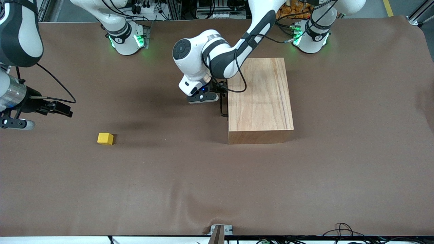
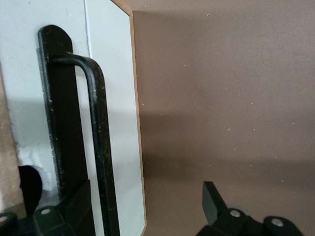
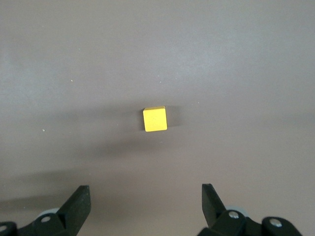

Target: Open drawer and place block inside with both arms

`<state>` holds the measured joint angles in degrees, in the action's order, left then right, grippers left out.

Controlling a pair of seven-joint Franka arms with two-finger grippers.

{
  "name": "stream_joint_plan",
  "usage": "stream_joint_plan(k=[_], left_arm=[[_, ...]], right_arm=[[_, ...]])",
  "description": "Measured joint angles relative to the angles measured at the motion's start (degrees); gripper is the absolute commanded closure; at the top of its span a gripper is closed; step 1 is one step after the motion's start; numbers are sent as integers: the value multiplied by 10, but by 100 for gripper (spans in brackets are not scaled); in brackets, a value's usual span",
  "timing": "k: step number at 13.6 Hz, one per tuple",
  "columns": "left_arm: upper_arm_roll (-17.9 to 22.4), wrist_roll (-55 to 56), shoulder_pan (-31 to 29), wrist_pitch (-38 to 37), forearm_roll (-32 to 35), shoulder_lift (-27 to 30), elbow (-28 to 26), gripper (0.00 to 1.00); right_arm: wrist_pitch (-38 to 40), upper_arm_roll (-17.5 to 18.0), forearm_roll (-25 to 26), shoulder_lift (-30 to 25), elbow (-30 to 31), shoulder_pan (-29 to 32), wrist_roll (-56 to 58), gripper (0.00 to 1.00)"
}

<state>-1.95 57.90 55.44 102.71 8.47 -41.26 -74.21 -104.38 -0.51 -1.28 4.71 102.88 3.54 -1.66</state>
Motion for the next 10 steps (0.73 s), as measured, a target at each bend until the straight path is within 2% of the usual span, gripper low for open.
stream_joint_plan(k=[6, 10], left_arm=[[0, 0, 0, 18, 0, -3, 1, 0], [0, 3, 0, 31, 0, -4, 1, 0]], right_arm=[[-160, 0, 1, 30, 100, 0, 0, 0], [-212, 0, 1, 74, 113, 0, 0, 0]])
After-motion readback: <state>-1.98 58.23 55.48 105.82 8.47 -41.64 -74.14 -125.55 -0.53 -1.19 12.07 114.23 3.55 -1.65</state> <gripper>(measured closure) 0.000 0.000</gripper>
